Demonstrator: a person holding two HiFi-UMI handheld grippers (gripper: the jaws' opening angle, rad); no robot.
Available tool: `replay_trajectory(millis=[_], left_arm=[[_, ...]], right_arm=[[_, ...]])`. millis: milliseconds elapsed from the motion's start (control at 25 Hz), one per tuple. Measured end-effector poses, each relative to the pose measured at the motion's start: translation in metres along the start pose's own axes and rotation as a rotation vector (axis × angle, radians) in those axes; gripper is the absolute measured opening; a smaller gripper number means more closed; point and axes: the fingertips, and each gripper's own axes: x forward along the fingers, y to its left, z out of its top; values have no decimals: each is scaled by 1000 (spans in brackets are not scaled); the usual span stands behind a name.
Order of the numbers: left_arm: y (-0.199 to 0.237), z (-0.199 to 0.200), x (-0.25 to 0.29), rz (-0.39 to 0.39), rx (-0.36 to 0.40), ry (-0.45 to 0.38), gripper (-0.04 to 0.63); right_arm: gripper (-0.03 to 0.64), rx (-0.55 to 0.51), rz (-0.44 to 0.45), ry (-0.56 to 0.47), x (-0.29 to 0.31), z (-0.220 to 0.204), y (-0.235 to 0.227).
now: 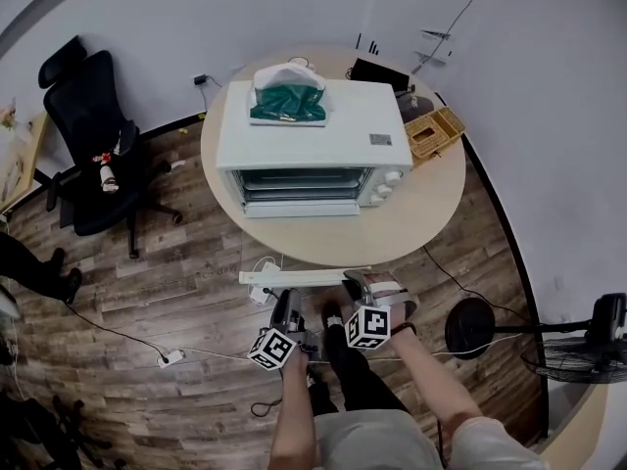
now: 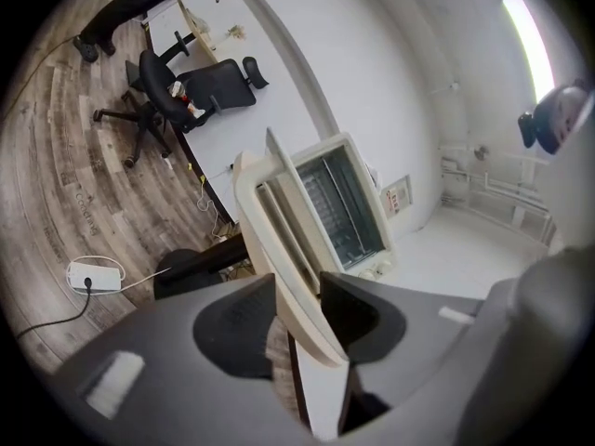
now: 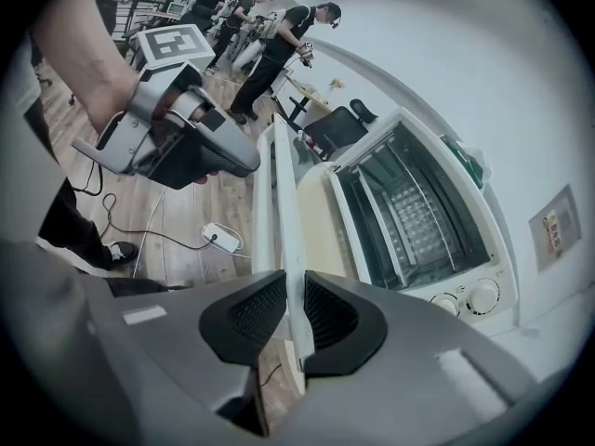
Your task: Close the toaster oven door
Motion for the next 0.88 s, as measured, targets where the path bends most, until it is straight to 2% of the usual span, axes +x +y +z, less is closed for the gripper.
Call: replay_trajectory(millis=[320,640,880], left_arm=[[-16,8,23,-24,-67,-37,158],[-26,9,36,-60,-140,-78,156],[-39,19,46,-121,-209,-133,156]], right_arm=[[54,21,-23,-33,-9,7,-17],[52,28,-10,-50,-14,10,-25],[51,44,-19,-59,-18,13,-36]])
